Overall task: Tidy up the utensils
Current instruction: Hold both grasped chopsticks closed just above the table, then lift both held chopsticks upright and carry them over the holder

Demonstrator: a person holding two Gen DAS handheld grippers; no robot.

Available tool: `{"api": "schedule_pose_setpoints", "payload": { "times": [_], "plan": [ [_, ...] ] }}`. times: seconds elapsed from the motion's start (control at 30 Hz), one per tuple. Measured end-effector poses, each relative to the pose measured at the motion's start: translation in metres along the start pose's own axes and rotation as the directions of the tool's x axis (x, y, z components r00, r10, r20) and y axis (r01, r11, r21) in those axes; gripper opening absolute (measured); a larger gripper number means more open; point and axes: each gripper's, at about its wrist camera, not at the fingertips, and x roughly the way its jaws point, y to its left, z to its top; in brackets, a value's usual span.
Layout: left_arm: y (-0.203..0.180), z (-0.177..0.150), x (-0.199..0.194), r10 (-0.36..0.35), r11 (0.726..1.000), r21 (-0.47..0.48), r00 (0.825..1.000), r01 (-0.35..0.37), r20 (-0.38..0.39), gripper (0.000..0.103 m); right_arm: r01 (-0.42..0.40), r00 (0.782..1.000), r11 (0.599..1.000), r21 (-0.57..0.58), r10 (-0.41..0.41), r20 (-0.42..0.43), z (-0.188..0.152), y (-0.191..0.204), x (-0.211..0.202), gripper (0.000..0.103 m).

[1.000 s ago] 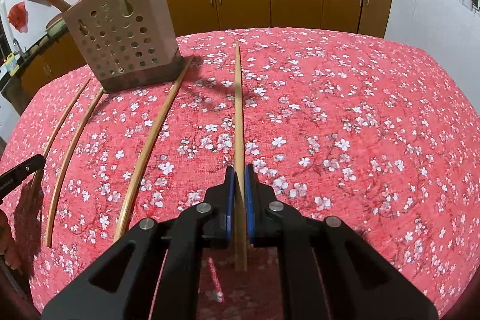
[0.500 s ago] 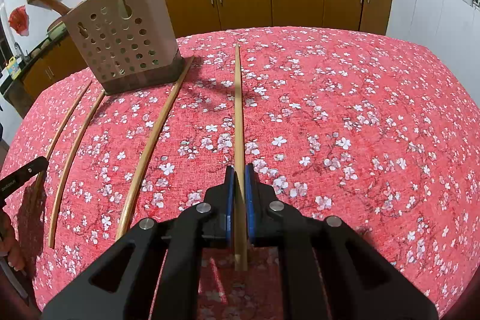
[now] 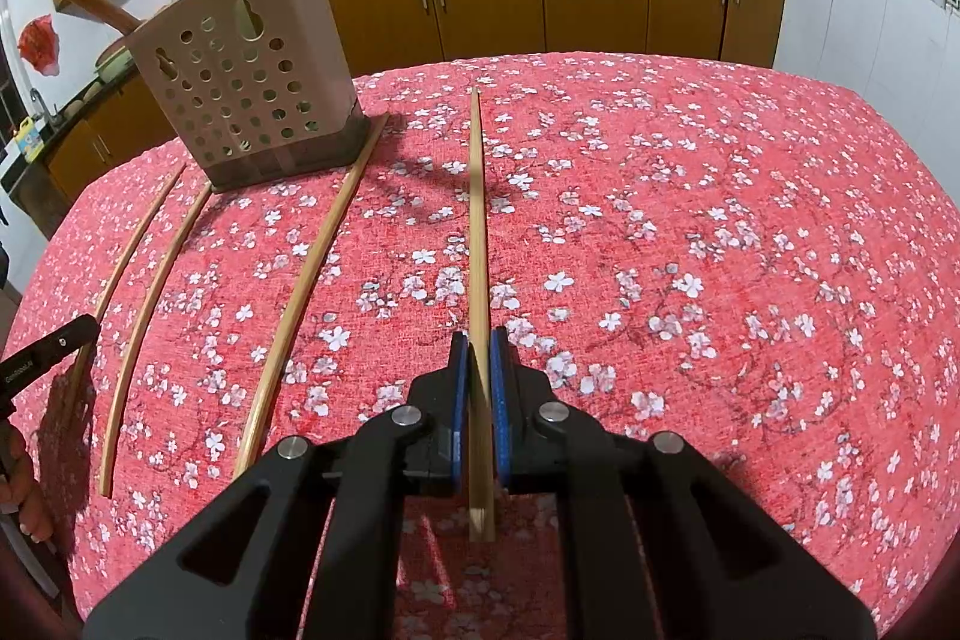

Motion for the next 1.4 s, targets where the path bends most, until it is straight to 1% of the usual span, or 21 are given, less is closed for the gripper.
{"api": "schedule_pose_setpoints", "payload": {
  "times": [1.13,1.2,1.3,1.4],
  "plan": [
    [0.001,0.000,0.000,-0.004,1.000,-0.003,1.000,0.004,0.000,0.010,-0.002,1.000,1.000,-0.002,0.002,-0.001,0.000,0.000,0.000,0.009],
    [0.000,0.000,0.000,0.005,1.000,0.005,1.000,-0.005,0.000,0.010,0.000,1.000,1.000,-0.003,0.000,-0.001,0.000,0.000,0.000,0.009],
    [-0.011,-0.006,-0.004,0.058,0.996,0.063,0.998,-0.058,-0.003,0.010,0.008,1.000,1.000,-0.010,-0.008,-0.001,-0.003,0.002,-0.002,0.009],
    [-0.015,-0.011,-0.007,0.075,0.994,0.084,0.997,-0.074,-0.004,0.010,0.004,1.000,1.000,-0.006,-0.004,-0.001,-0.005,0.001,-0.004,0.009]
  ]
}}
